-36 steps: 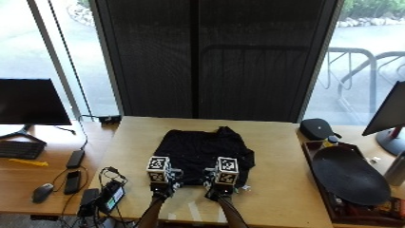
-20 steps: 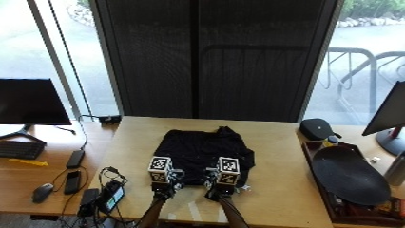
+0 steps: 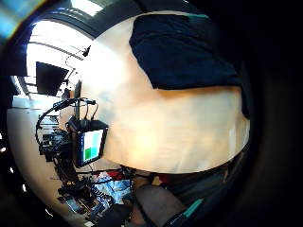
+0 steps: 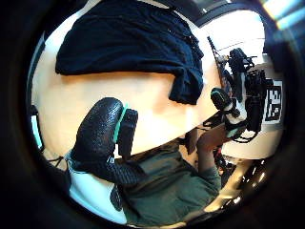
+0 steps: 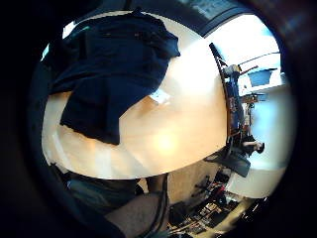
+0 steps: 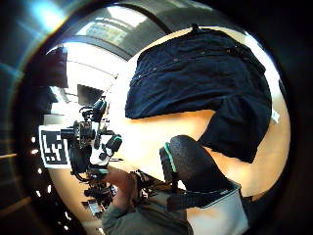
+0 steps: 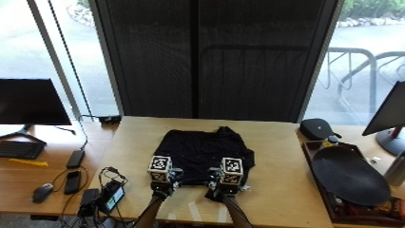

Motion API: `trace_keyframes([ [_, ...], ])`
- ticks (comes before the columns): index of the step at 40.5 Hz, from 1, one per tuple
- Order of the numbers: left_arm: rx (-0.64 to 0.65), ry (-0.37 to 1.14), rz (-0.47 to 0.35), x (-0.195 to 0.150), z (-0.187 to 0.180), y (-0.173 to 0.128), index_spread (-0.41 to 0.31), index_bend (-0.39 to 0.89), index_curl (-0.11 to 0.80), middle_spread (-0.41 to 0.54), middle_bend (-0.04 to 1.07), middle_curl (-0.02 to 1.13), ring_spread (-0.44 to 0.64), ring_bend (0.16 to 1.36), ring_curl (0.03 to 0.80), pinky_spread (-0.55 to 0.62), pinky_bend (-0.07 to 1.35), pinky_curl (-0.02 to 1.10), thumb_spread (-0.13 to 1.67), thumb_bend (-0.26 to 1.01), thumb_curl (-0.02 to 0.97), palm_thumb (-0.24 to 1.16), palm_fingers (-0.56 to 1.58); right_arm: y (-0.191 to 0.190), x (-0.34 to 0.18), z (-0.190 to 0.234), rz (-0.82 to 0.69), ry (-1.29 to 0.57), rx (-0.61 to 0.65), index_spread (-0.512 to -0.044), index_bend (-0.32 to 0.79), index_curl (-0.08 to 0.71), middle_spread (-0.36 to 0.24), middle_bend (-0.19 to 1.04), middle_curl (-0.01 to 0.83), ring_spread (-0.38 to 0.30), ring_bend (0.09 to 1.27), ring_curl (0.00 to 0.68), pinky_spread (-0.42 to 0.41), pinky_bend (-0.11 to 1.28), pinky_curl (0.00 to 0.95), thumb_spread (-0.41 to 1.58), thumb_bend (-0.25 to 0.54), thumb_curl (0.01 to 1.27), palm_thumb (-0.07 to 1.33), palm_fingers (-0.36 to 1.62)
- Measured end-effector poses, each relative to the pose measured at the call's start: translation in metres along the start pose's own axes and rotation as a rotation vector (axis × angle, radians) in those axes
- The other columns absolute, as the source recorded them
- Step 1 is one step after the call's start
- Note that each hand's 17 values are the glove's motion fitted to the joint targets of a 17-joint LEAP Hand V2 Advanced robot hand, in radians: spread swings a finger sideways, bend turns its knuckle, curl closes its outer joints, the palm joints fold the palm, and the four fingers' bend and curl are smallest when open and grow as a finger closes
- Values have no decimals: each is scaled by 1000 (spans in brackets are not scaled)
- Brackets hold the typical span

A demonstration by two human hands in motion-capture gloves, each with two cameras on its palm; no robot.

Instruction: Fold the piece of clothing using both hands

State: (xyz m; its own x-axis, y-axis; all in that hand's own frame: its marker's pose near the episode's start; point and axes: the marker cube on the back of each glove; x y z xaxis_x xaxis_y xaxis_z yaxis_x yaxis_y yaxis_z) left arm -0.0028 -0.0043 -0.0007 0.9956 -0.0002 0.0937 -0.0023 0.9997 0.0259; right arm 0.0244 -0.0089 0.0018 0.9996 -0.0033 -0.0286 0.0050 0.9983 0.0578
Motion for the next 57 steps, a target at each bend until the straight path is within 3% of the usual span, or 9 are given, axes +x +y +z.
trace_keyframes([
  [11, -139, 21, 40, 6, 24, -19, -88, 130, 261, 41, 196, 348, 200, 555, 286, 338, 417, 263, 1125, -11, 284, 350, 341, -34, 31, 42, 29, 81, -108, -362, 90, 180, 14, 190, 236, 97, 463, 268, 61, 805, 368, 1092, 6, 304, 469, 147],
  [16, -254, -83, 0, 5, 17, -9, -79, 123, 262, 47, 186, 356, 200, 567, 295, 325, 445, 281, 1123, -15, 294, 366, 317, -23, 26, 23, -15, 85, -129, -360, 98, 177, 21, 188, 252, 100, 457, 273, 59, 822, 373, 1074, -17, 313, 478, 109],
  [28, -422, -177, -19, -2, 45, -20, -85, 153, 283, 30, 204, 372, 179, 580, 302, 302, 439, 297, 1160, 15, 332, 509, 343, -33, 36, 51, -66, 95, -325, -347, 157, 204, 12, 192, 276, 91, 445, 271, 69, 786, 352, 1050, -14, 326, 540, 156],
  [39, -51, -239, -6, -7, 45, -39, -158, 244, 360, -121, 229, 392, -38, 557, 305, 180, 308, 275, 1211, 2, 340, 571, 690, -41, 41, 47, -42, 188, -107, -361, 273, 298, -101, 247, 327, -99, 511, 300, 14, 514, 281, 1090, 7, 330, 635, 627],
  [45, 243, -287, 60, -6, 37, -70, -201, 219, 382, -190, 226, 404, -155, 543, 314, 79, 279, 285, 1225, 21, 352, 650, 851, -41, 36, 43, -92, 244, -15, -351, 255, 330, -169, 225, 342, -184, 525, 321, -47, 461, 280, 1126, 22, 335, 712, 853],
  [47, 310, -273, 76, -3, 32, -78, -230, 233, 393, -220, 244, 411, -214, 553, 321, 22, 259, 286, 1210, 42, 369, 711, 996, -41, 37, 39, -101, 280, 8, -344, 245, 335, -211, 235, 351, -221, 525, 325, -106, 487, 290, 1139, 56, 347, 784, 1039],
  [49, 258, -256, 83, -3, 30, -73, -240, 220, 398, -238, 247, 417, -244, 547, 326, -10, 241, 291, 1195, 42, 377, 732, 1036, -40, 41, 32, -103, 327, 16, -339, 218, 342, -220, 234, 360, -239, 516, 332, -130, 475, 296, 1147, 56, 347, 801, 1088],
  [53, -78, -249, 77, -5, 22, -32, -264, 170, 402, -280, 324, 452, -299, 549, 345, -76, 192, 302, 1142, 34, 397, 775, 1150, -28, 53, 15, -71, 410, -117, -329, 135, 346, -228, 300, 395, -270, 546, 364, -226, 514, 328, 1154, 71, 353, 862, 1260],
  [57, -303, -383, 40, -17, 4, -11, -276, 154, 401, -302, 359, 472, -331, 572, 365, -119, 179, 313, 1109, 18, 411, 796, 1174, -33, 49, 2, -179, 307, -187, -325, 121, 341, -237, 323, 412, -283, 589, 387, -272, 533, 345, 1147, 66, 353, 892, 1292],
])
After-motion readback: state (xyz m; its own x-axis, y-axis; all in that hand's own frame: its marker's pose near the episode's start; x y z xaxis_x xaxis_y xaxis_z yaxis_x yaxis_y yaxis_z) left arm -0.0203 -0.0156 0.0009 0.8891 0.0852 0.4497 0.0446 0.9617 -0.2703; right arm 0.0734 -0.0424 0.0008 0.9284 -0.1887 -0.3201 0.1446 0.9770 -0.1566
